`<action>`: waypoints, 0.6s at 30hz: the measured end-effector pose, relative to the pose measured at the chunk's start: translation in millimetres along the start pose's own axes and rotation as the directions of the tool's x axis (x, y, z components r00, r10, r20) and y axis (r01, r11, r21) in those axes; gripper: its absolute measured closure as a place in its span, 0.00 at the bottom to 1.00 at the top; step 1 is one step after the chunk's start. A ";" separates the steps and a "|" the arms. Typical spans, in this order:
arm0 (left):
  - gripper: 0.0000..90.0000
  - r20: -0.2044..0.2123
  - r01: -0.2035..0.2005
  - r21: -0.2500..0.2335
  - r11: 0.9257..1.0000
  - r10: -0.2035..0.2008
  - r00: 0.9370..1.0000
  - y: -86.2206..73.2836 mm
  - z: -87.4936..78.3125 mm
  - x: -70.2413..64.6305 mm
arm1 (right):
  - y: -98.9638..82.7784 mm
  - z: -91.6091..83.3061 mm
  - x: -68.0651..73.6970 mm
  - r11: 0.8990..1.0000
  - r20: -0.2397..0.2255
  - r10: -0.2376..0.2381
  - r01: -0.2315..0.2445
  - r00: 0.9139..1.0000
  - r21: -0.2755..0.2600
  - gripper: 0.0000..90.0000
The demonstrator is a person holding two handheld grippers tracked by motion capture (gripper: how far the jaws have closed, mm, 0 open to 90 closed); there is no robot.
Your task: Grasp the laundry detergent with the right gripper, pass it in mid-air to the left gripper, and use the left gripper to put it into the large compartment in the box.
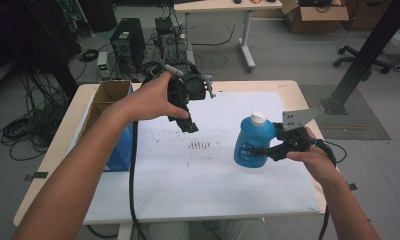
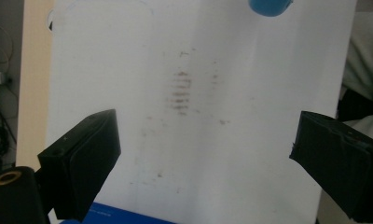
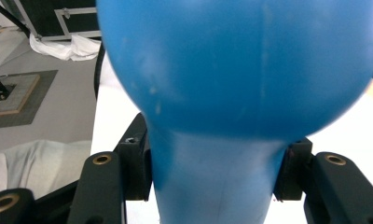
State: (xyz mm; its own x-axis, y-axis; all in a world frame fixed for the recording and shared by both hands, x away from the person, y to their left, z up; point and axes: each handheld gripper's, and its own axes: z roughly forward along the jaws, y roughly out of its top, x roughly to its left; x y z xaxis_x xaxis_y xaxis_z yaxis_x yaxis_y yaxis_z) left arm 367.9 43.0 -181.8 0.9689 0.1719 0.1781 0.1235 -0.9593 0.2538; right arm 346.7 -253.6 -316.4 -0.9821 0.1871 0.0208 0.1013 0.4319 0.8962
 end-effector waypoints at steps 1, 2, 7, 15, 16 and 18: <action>0.09 0.009 0.006 0.003 1.000 -0.006 1.000 0.0 -2.5 -1.0 | 2.6 0.6 0.7 1.000 -0.001 -0.001 0.001 1.000 -0.001 0.49; 0.09 0.012 0.005 0.004 1.000 -0.005 1.000 -0.1 -4.6 -2.2 | 5.1 1.2 1.2 1.000 0.000 -0.002 0.002 1.000 0.001 0.49; 0.10 0.055 -0.001 -0.005 1.000 0.001 0.998 0.7 -16.1 -10.0 | 16.2 5.5 3.4 1.000 -0.012 -0.005 0.005 1.000 0.005 0.49; 0.10 0.081 -0.022 -0.010 1.000 0.023 0.996 4.5 -32.9 -22.7 | 33.7 19.0 5.6 1.000 -0.042 -0.021 0.021 0.999 0.007 0.49; 0.10 0.081 -0.028 -0.010 1.000 0.029 0.996 4.9 -34.7 -24.1 | 35.8 21.0 5.9 1.000 -0.047 -0.025 0.025 0.999 0.007 0.49; 0.10 0.082 -0.034 -0.008 0.999 0.035 0.996 6.1 -37.7 -27.1 | 39.9 25.1 6.7 1.000 -0.058 -0.028 0.028 0.998 0.005 0.49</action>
State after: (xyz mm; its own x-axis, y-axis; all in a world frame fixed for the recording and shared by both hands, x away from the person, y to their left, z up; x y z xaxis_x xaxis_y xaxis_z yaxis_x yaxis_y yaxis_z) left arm 334.3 40.9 -149.2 0.9870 0.1192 0.1082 0.0884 -0.9629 0.2551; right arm 348.1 -213.0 -291.6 -0.9921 0.1234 0.0220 0.0746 0.4410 0.8944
